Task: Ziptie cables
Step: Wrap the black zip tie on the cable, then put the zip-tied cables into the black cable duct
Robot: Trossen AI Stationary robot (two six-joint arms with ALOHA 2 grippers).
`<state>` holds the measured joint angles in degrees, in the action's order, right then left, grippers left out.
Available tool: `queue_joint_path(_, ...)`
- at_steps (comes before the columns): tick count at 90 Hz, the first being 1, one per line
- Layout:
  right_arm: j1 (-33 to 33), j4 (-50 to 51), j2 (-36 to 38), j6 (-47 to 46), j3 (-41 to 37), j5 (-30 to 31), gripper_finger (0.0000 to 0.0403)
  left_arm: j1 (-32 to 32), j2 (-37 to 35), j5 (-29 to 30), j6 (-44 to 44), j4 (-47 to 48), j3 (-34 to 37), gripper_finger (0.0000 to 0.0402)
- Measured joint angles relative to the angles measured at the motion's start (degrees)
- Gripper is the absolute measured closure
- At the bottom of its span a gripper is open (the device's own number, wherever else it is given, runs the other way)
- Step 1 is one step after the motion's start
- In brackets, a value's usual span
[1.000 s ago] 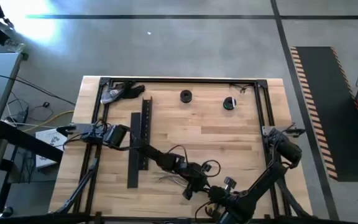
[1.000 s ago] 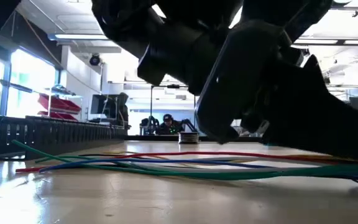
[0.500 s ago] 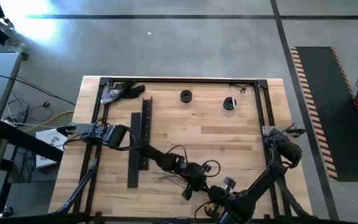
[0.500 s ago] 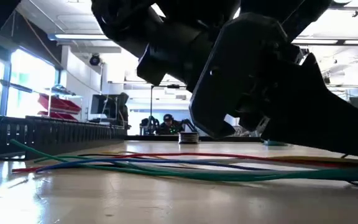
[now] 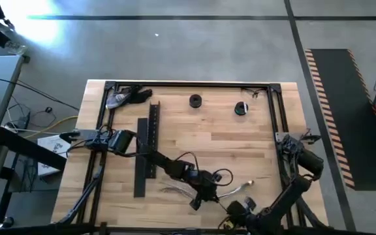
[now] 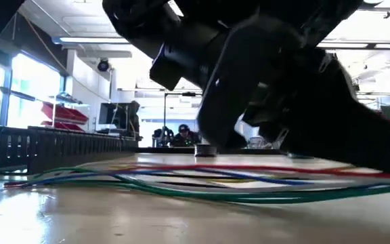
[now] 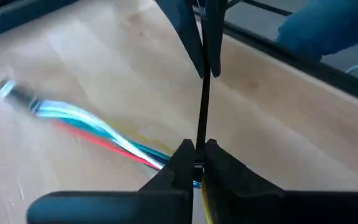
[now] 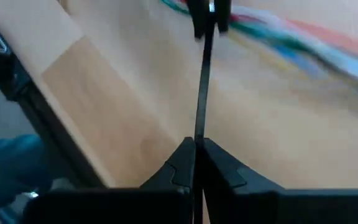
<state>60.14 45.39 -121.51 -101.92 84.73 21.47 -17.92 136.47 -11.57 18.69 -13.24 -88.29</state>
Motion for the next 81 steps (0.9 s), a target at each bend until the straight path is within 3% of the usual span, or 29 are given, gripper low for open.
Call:
queue_joint_path(11, 1.6, -0.5, 0.1, 0.4, 0.1, -8.5, 0.04, 0.8, -0.1, 1.1, 0.0, 0.1, 0.3, 0.0401)
queue_joint_path(19, 1.0, -0.5, 0.3, 0.2, 0.3, -11.3, 0.0401, 0.8, -0.1, 1.4, 0.0, -0.3, 0.3, 0.0401)
queue_joint_path(45, 0.2, 3.2, 5.9, 0.3, 0.1, -5.7, 0.0392, 0.8, -0.4, 0.9, -2.9, -0.4, 0.1, 0.0384)
queue_joint_path(70, -0.2, 3.7, 8.8, 3.0, 0.1, 3.0, 0.0285, 1.3, -8.3, 0.9, -3.2, 6.6, 0.0, 0.0273)
queue_joint_path(81, -0.7, 5.4, 8.8, 7.0, -0.2, 5.7, 0.0247, 1.4, -12.7, 7.3, -7.4, 15.1, 0.0, 0.0244)
